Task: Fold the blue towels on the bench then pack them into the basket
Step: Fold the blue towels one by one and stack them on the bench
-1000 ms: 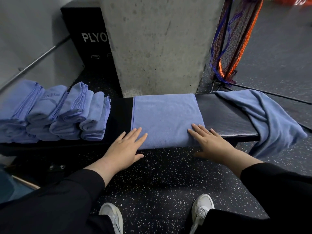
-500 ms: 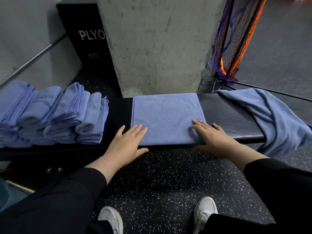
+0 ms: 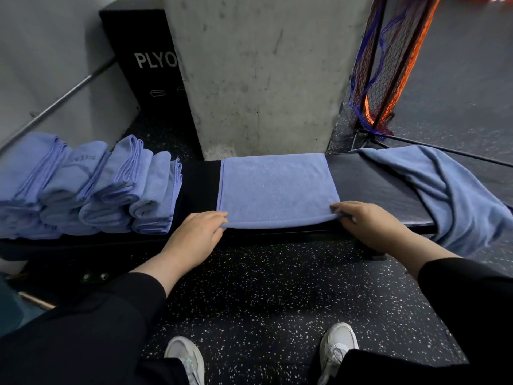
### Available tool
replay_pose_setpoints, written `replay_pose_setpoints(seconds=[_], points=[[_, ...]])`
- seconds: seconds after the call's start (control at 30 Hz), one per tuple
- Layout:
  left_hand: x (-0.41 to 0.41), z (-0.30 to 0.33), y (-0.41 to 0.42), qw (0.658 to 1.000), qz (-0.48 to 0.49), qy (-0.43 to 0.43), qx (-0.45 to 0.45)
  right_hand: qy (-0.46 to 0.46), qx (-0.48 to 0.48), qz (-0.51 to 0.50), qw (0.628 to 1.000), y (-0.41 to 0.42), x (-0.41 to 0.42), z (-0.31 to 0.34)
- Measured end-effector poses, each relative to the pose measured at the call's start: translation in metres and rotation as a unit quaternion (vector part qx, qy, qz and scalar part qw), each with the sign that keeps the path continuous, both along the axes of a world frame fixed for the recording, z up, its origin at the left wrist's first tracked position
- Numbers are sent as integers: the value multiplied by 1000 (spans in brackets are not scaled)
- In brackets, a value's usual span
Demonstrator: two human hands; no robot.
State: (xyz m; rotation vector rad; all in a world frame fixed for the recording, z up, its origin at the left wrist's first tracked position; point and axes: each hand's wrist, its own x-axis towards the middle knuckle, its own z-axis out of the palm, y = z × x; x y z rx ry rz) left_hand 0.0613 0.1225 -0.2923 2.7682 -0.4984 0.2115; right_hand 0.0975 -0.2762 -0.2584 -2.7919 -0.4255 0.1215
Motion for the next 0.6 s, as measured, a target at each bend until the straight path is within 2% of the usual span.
replay_pose_setpoints(seconds=[0.13,0.2,0.27,0.33,0.5,0.6], points=[[-7,17,0,998,-9,55,-19,52,62,-62,995,0,-6,15],[-16,32,-4,989,9,116,-96,72,130,-90,985,0,-8,26],[-24,47,-8,965,43,171,-193,77,191,-98,974,0,-11,37],[-28,55,-11,947,67,184,-253,82,234,-109,963,0,-14,43],[-30,65,-9,899,118,203,-369,123,355,-133,917,5,-15,45],[-16,66,-12,873,161,224,-402,118,370,-142,911,13,-8,42]])
